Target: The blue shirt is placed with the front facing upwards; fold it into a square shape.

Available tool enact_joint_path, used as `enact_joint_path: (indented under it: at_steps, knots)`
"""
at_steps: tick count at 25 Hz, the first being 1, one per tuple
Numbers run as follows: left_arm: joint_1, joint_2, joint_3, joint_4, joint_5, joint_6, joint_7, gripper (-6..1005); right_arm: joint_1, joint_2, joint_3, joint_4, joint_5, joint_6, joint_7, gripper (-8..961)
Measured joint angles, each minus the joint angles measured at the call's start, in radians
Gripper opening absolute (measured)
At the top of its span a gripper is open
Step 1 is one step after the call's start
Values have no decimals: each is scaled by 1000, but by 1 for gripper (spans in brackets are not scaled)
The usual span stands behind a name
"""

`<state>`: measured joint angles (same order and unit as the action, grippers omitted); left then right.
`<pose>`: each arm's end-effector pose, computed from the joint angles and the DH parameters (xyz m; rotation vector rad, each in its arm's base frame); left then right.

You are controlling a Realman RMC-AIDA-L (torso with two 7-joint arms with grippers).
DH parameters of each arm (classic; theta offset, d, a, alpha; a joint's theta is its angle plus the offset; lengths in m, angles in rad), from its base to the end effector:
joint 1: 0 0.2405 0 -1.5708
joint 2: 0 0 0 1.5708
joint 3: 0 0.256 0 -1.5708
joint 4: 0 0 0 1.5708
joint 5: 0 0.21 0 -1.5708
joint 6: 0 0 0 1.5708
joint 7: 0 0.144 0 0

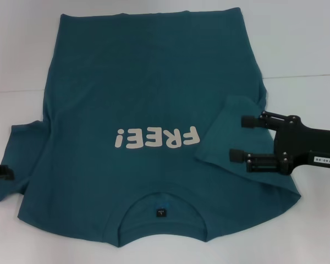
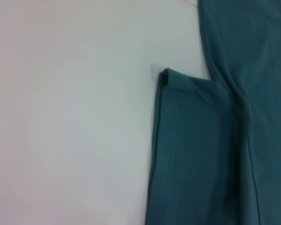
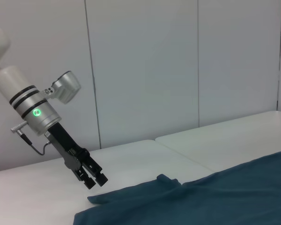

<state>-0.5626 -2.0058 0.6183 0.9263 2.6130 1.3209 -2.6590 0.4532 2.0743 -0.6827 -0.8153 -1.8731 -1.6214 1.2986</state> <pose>-0.3360 0.3646 0.0845 -1.7909 -1.8163 -0.1474 0.2585 0.3273 0.0393 -2.6199 0.3770 0.7637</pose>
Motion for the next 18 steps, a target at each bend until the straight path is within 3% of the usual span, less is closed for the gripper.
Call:
enact_joint_path:
  at_steps: [18]
  knots:
    - [1,-2,-1,-55,22,-34,0,919,3,3,-5,7,0,20,-2,921]
